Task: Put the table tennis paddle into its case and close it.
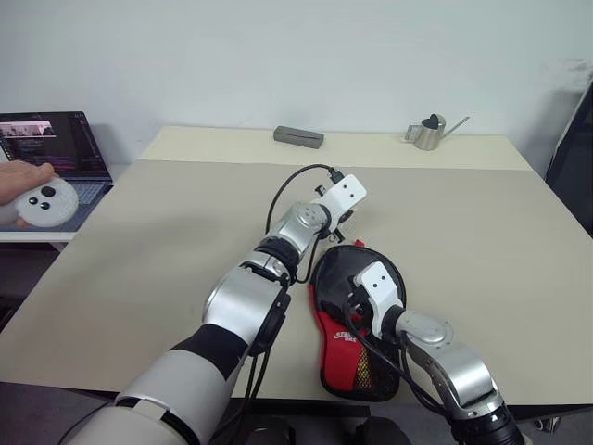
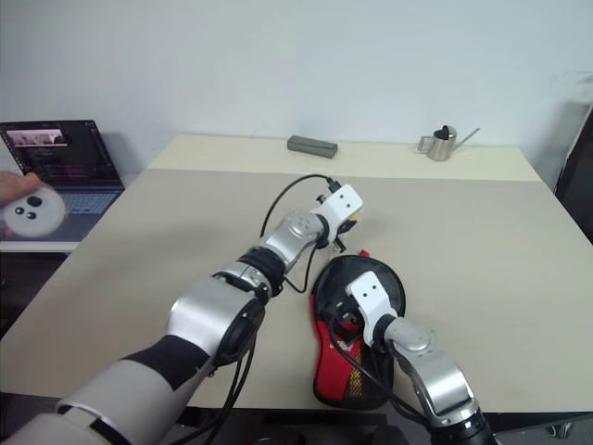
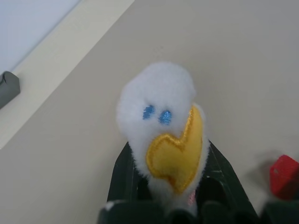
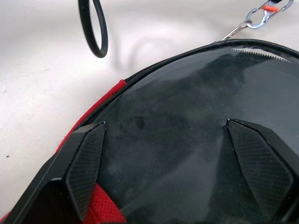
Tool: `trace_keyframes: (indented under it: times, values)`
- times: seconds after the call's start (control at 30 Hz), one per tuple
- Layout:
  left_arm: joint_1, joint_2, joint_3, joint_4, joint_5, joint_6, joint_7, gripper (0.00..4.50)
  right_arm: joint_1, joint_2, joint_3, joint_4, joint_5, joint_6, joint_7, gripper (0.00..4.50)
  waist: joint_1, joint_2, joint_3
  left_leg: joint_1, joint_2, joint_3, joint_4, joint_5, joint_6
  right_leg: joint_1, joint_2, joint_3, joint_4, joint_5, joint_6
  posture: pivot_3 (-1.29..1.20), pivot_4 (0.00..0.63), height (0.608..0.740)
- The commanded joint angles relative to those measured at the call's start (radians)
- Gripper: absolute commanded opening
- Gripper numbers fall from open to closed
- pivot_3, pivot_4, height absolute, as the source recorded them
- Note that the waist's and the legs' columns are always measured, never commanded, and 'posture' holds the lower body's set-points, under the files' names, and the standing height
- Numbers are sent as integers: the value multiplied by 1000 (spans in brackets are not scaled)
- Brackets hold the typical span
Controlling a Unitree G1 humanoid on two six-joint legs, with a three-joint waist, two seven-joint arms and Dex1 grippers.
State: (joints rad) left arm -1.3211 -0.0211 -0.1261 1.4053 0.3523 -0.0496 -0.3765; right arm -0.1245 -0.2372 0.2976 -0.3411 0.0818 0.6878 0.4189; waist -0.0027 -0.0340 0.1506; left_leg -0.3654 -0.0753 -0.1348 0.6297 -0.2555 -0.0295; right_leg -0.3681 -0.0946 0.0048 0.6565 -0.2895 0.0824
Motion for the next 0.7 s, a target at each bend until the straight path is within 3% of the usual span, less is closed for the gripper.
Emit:
trace_keyframes:
  times: [0.03,0.27,0.63,0.7]
  values:
    - [-61,-17,-9,-25,20,-31,34,484,108,-17,60,117,7,153,3,4500,1,0,0,0,0,0,0,0,0,0,0,0,0,0,0,0,150,740]
    - [-6,-48,-45,-23,45,-32,-72,484,84,-6,53,144,5,144,-3,4500,0,0,0,0,0,0,0,0,0,0,0,0,0,0,1,0,150,740]
    - [52,-51,-55,-24,44,-17,-124,4434,67,-3,48,161,1,136,1,4500,-2,0,0,0,0,0,-1,0,0,0,0,0,0,0,1,0,150,740]
    - [53,-49,-39,-25,27,-15,-133,4474,60,-5,46,172,1,131,5,4500,-2,0,-1,0,0,0,-1,0,0,0,0,0,0,0,1,0,150,740]
